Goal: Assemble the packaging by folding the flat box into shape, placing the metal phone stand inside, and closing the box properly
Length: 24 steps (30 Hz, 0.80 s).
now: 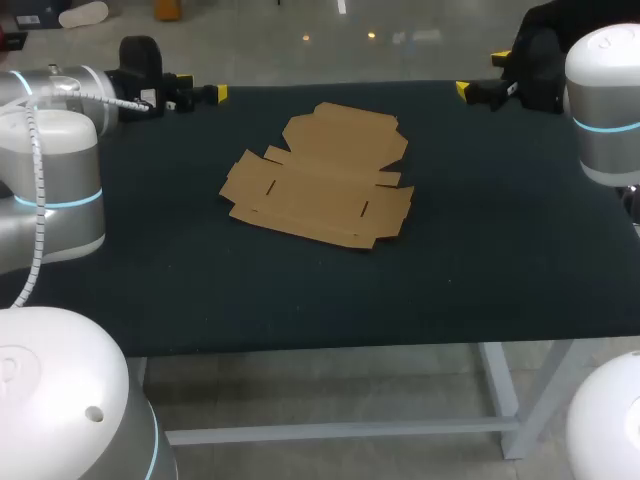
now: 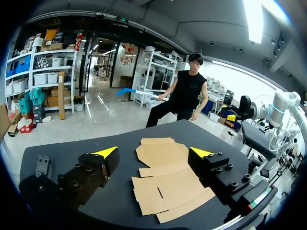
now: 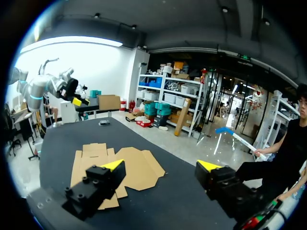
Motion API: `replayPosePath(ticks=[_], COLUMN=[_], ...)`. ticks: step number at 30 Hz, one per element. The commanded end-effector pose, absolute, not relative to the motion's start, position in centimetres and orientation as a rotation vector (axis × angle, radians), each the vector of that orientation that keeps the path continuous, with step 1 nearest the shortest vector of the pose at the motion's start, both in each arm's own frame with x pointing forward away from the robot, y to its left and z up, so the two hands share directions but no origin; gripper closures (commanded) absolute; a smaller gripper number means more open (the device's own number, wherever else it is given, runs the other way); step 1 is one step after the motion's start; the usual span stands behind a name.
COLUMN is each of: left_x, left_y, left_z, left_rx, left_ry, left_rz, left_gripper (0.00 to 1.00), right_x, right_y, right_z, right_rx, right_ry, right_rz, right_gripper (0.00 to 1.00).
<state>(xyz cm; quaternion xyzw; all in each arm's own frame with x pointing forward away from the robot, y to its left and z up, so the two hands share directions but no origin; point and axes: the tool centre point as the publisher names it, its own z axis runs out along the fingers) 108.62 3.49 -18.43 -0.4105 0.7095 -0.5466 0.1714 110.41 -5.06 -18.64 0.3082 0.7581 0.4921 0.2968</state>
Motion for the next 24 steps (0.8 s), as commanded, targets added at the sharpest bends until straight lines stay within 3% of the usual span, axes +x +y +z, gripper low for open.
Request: replayPosePath(ticks=[1,9,24], left_x=[108.8,107.9,103.6], left_y=[2.7,3.2,2.9], left_z=[-18.0,-17.5,-19.5], left_rx=[-1.316,-1.772,-1.953], left_ry=[2.047,2.076,2.245], left_rz=[-1.489,-1.378,-1.035], left_gripper=[0.00,0.00,0.00], right_x=[111.1,109.4,104.5], right_y=[-5.4,-6.5,-7.1], right_z=[-18.8,-19.0,-21.3], right_rx=[0.961,1.288,1.705], right_ry=[2.098,2.201,2.427], right_rz=[1.331,1.208,1.103], right_gripper=[0.00,0.00,0.00])
